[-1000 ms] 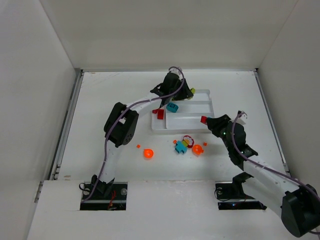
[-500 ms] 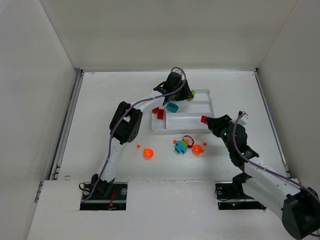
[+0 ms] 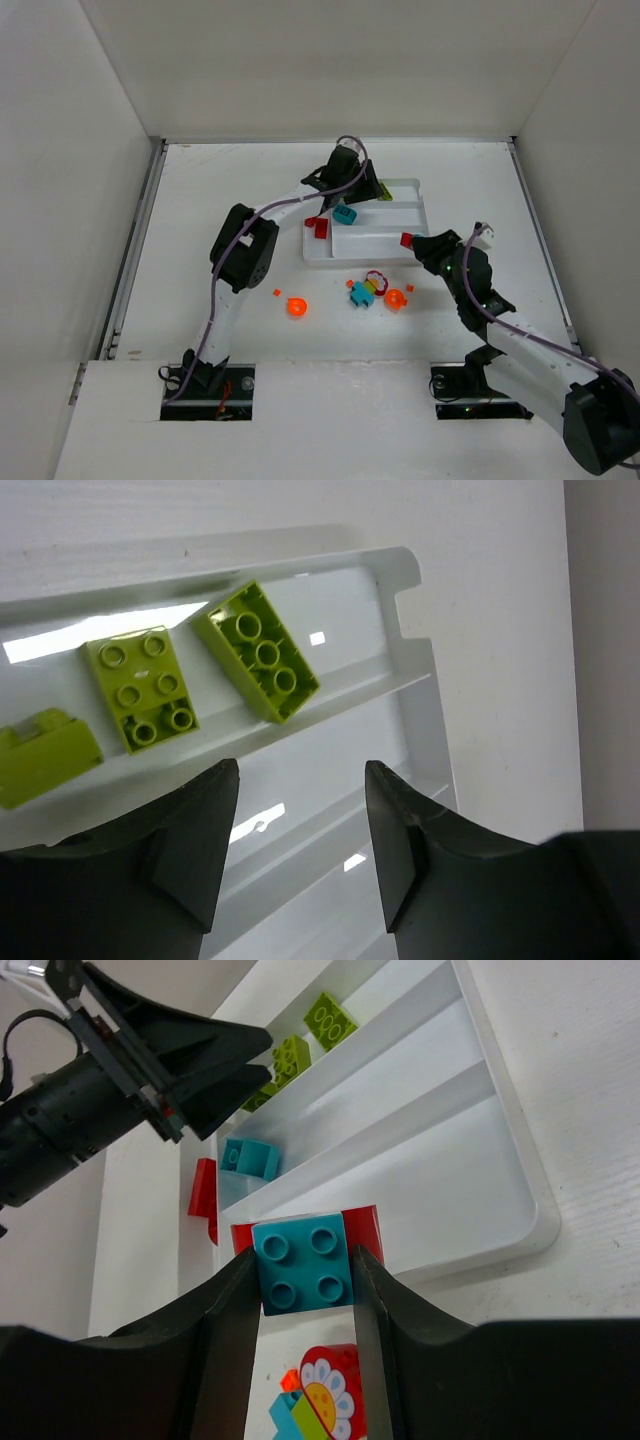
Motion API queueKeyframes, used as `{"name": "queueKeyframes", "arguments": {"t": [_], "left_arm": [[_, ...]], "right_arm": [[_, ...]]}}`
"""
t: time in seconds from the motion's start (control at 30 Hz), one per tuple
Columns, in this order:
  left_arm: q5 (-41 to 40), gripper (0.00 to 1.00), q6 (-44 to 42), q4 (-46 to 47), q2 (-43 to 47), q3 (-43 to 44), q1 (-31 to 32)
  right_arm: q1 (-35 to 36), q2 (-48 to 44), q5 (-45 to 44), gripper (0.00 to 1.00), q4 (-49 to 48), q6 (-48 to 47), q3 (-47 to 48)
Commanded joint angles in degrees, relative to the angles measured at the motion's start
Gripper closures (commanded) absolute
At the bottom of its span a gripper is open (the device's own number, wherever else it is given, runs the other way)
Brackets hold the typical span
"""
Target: Sort the legos into containers by color
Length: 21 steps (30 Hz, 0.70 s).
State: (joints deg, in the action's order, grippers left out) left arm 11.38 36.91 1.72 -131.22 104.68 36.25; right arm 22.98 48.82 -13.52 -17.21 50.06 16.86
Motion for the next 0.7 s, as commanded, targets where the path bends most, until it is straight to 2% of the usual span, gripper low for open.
{"name": "queueKeyframes", "arguments": {"t": [0.0,0.13,0.37,0.47,0.67], "left_arm": [[-0.83,0.52,-1.22,4.34,11.14,-5.43,0.35],[-0.22,0.55,-1.13,10.13,21.5,-19.3,3.07],[-3.19,0.52,2.02,20.33,38.12,-42.96,10.54],[-4.78,0.51,4.22,23.5,41.12,-48.77,12.48],[-7.5,0.51,6.33,25.53,44.46,-54.66,12.75]], "right_arm": [[0.79,0.49,0.68,0.78,-3.79,-1.02,0.45],[1.14,1.72,2.35,0.78,-4.67,-1.37,0.89],[4.3,5.05,2.97,0.78,-6.34,-1.64,2.65],[6.5,6.55,2.97,0.78,-6.61,-1.46,3.96],[9.84,5.5,0.78,0.78,-6.43,-0.58,5.02]]}}
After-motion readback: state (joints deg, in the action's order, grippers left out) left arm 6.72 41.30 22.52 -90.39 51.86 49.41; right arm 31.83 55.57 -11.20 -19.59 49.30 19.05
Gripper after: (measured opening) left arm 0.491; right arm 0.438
